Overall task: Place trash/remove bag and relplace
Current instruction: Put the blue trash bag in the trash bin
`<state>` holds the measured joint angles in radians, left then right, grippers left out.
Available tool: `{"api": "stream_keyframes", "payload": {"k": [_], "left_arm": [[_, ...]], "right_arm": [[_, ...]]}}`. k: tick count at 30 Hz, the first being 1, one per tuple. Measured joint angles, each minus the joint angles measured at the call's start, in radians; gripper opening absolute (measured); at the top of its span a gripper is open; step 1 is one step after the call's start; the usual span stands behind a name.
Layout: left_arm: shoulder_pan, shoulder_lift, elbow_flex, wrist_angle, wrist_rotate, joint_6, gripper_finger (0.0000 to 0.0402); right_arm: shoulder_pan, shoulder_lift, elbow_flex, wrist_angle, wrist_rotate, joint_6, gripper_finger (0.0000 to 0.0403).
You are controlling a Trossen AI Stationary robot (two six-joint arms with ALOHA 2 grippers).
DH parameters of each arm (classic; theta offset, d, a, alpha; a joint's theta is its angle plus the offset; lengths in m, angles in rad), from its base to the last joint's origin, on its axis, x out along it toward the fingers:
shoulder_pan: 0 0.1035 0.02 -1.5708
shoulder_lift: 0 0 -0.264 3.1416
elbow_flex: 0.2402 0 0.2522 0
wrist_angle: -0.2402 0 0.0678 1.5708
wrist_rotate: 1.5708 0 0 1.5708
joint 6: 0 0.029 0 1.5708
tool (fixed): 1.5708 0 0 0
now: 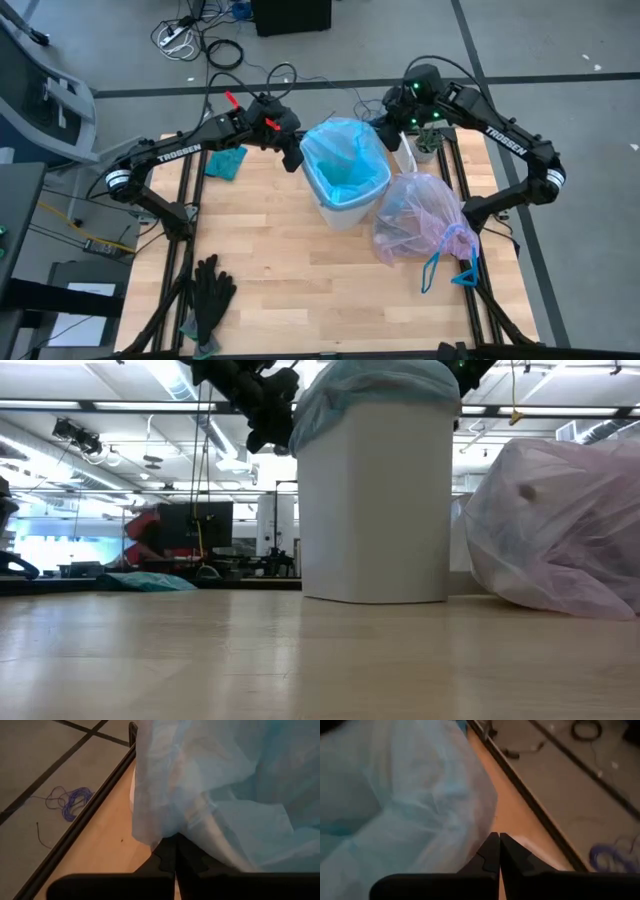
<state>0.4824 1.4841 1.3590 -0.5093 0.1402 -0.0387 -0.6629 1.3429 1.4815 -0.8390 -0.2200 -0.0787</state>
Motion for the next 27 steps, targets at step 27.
{"api": "stream_keyframes", "payload": {"k": [27], "left_arm": [[0.000,0.000,0.000,-0.095,0.004,0.007,0.0005]], "right_arm": [[-0.142,0.048,0.000,0.086,-0.330,0.110,0.0067]]}}
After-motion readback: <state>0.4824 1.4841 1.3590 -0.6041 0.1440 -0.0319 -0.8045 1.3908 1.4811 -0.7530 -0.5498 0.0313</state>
